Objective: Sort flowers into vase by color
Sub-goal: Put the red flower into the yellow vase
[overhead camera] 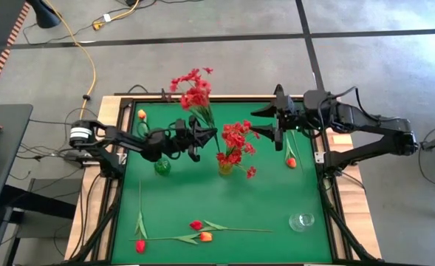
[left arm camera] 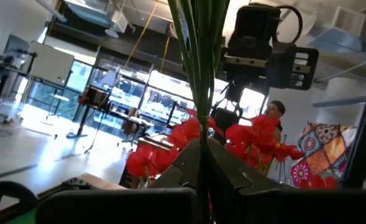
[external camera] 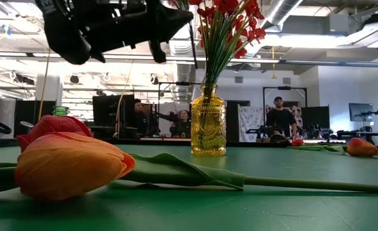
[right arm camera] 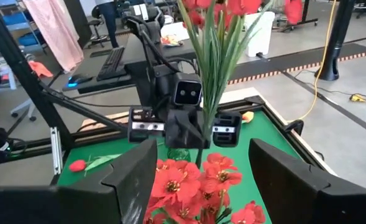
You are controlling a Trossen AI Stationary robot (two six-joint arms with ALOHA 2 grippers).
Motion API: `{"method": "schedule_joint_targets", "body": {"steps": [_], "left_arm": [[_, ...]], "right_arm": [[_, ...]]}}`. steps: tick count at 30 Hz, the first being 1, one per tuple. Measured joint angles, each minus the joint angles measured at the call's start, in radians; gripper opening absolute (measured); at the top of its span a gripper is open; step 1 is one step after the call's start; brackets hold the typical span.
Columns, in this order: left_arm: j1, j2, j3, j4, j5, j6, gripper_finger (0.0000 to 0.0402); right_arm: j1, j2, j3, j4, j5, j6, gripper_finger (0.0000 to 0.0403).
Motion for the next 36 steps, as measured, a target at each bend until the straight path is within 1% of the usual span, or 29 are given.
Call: {"method": "schedule_joint_targets", "body": {"steps": [7, 17, 28, 36], "left_arm": [[0.000, 0.053, 0.033, 0.008, 0.034, 0.008, 0.0000], [0.000, 0.065, 0.034, -0.001, 0.034, 0.048, 0.0000], [-0.005, 0.066, 0.034, -0.003, 0.034, 0.041, 0.0000], [-0.031, 0.066, 0.041, -0.022, -0.012, 0.082, 0.0000]], "right_arm": [[0.000, 0.000, 0.000, 0.000, 0.001, 0.016, 0.0282], [0.000, 0.000, 0.000, 0.000, 0.001, 0.026, 0.0282], [-0.006, 0.000, 0.000, -0.001, 0.002, 0.026, 0.0282], [-0.010, 0.000, 0.000, -0.001, 0.007, 0.025, 0.0282]]}}
